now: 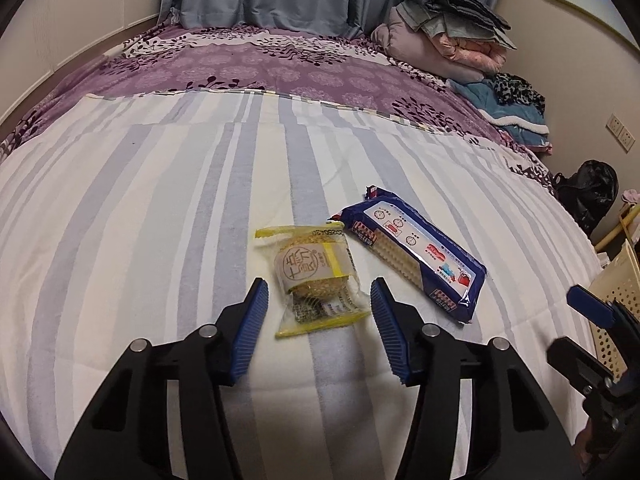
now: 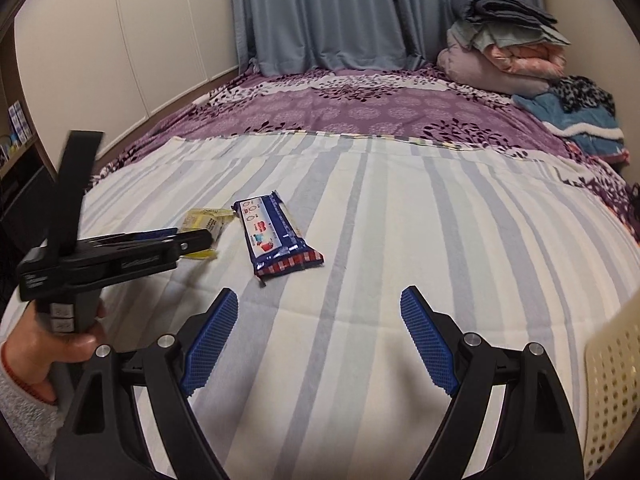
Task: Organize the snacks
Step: 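Grasp the blue wafer packet with the right gripper, then grasp the clear yellow-edged packet with the left gripper while the right gripper holds the wafer packet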
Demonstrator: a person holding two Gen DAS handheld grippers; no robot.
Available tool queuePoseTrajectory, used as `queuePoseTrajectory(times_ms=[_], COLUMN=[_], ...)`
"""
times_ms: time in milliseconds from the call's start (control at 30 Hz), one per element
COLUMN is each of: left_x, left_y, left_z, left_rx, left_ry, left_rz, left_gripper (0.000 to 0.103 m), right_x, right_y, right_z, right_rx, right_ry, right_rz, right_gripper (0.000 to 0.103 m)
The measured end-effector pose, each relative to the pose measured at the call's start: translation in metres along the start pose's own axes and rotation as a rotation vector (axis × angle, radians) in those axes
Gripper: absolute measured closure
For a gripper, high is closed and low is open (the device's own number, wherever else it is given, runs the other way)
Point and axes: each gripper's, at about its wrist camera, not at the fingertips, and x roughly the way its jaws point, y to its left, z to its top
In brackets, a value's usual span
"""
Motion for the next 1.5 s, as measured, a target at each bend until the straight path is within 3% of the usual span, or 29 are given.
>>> queuePoseTrajectory(times_ms=[400, 433, 500, 633, 700, 867, 933, 1333, 1500], left_x=[-0.008, -0.008, -0.011, -0.015, -0.015, -0.012, -0.009, 0.019, 0.026], left_y=[0.023, 0.024, 0.027, 0.033, 0.035, 0.035, 0.034, 0.012, 0.008], left_z=[-0.002, -0.002, -0.002, 0.0, 0.001, 0.003, 0.004, 0.023, 0.027], left_rx=[-0.032, -0.034, -0.039, -0.056, -0.06, -0.055, -0.046, 0.069, 0.098], left_ry=[-0.001, 0.0, -0.009, -0.018, -0.017, -0.007, -0.002, 0.03, 0.038], left_rz=[-0.002, -0.002, 0.001, 0.006, 0.007, 0.001, 0.0, 0.01, 0.024], left_gripper=[0.046, 0.043, 0.029, 0.017, 0.017, 0.016, 0.016, 0.016, 0.031], right_x=[0.075, 0.082, 0.094, 0.104, 0.106, 0.102, 0.099, 0.06, 0.056], right_y=[0.031, 0.031, 0.031, 0.034, 0.036, 0.03, 0.022, -0.013, -0.017], right_z=[0.04, 0.041, 0.044, 0.047, 0.049, 0.05, 0.049, 0.015, 0.01], right_rx=[-0.112, -0.107, -0.104, -0.108, -0.116, -0.112, -0.08, 0.05, 0.079], right_ry=[0.099, 0.116, 0.142, 0.164, 0.164, 0.153, 0.15, 0.125, 0.119], right_rz=[0.025, 0.034, 0.041, 0.05, 0.044, 0.007, 0.009, 0.0, 0.008], right_gripper=[0.02, 0.02, 0.02, 0.02, 0.025, 0.054, 0.057, 0.058, 0.058])
